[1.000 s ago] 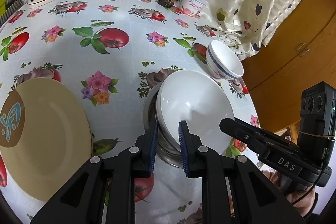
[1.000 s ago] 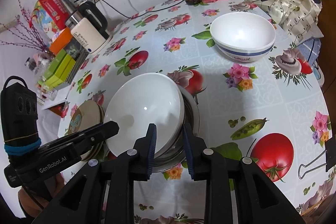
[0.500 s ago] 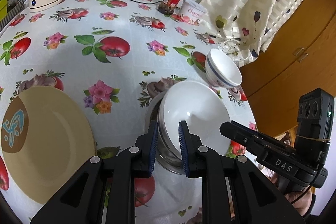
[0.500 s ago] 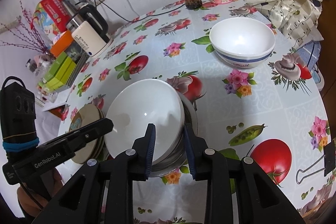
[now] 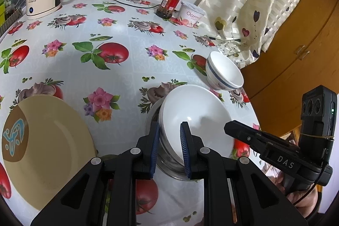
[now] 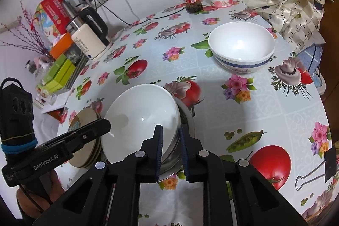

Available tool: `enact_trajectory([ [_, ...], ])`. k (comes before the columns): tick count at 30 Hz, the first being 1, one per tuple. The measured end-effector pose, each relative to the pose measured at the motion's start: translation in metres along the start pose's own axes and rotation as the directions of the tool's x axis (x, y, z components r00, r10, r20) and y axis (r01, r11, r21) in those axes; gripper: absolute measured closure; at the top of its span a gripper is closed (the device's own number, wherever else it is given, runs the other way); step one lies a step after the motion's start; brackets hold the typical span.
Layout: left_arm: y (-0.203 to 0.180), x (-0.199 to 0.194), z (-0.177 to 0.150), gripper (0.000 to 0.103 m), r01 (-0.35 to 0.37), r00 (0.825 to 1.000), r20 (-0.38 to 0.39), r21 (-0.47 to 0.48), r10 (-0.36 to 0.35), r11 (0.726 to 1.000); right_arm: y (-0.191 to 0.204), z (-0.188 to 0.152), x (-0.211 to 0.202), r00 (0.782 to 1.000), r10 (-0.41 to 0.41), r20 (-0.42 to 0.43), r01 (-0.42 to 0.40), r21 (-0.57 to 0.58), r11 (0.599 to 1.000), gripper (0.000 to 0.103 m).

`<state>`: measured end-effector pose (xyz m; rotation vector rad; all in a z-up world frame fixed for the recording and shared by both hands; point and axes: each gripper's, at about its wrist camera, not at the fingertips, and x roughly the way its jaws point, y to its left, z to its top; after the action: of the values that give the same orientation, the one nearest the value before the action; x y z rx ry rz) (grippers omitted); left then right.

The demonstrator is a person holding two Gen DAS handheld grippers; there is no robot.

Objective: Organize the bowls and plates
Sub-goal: 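Lower the white bowl into the steel bowl with the left gripper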

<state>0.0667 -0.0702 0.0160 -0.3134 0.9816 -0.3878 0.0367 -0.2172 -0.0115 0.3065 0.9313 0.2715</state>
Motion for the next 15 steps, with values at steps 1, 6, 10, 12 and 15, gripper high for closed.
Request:
enact_trajectory([
  [1, 0.001, 0.000, 0.000, 0.083, 0.002, 1.000, -0.002, -0.003, -0.002, 1.000, 0.000, 0.000, 0.000, 1.000, 0.001, -0.001, -0.001, 0.001, 1.000, 0.087],
  [6, 0.003, -0.001, 0.000, 0.083, 0.016, 1.000, -0.001, -0.018, -0.016, 1.000, -0.005, 0.001, -0.001, 1.000, 0.026, -0.003, -0.026, 0.028, 0.999, 0.087],
  [10, 0.004, -0.007, 0.003, 0.082, 0.009, 1.000, 0.021, -0.017, -0.008, 1.000, -0.006, 0.005, -0.008, 1.000, 0.020, 0.014, -0.020, 0.023, 1.000, 0.081],
  [12, 0.006, -0.012, 0.004, 0.082, 0.010, 0.999, 0.034, -0.022, -0.010, 1.000, -0.006, 0.006, -0.014, 0.999, 0.017, 0.030, -0.017, 0.016, 1.000, 0.079],
  [15, 0.008, -0.021, 0.008, 0.082, 0.005, 0.998, 0.066, -0.019, -0.004, 1.000, -0.007, 0.007, -0.021, 0.999, 0.011, 0.047, -0.011, 0.009, 1.000, 0.079],
])
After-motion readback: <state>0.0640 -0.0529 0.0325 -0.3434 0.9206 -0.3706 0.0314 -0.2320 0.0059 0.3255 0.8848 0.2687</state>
